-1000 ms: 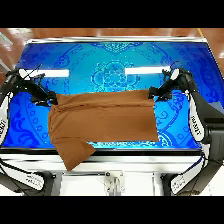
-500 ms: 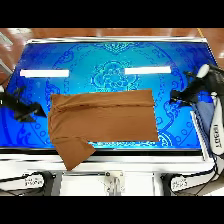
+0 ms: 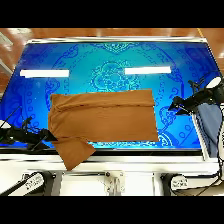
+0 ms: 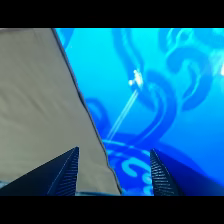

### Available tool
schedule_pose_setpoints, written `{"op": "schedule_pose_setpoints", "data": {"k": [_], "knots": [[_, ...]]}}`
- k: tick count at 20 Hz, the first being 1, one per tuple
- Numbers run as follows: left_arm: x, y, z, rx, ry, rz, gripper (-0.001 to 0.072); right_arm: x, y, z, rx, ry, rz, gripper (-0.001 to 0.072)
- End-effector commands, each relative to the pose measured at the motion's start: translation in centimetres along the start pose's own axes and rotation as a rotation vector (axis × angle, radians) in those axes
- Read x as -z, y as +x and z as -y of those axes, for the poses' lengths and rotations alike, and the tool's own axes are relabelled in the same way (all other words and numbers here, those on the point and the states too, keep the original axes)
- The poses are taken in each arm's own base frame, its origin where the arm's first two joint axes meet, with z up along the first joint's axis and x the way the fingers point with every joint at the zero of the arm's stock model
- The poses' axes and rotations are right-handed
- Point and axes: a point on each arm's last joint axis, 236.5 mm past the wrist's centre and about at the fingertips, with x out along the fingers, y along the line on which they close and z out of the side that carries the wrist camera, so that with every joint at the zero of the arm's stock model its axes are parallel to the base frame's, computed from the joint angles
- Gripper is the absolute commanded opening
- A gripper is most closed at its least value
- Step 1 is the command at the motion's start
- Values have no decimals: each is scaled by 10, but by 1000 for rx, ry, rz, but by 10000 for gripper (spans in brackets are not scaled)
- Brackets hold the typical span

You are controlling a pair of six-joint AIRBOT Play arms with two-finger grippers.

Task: Fold the shirts.

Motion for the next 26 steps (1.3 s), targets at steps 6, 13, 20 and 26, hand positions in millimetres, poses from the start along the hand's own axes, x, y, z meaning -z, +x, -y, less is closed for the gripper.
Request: {"op": "schedule_pose_setpoints", "data": {"k": [6,13,20,26], "knots": [[2,29,1,33,-41,-45,653,1,1,-7,-38,23,-1,559],[5,41,13,26,20,-70,31,14,1,-7,-38,35,-54,560],[17,38,17,42,74,-111,31,95,47,-6,-130,-24,-308,598],[21,29,22,50,150,-100,31,119,78,-8,-147,13,-340,597]]}}
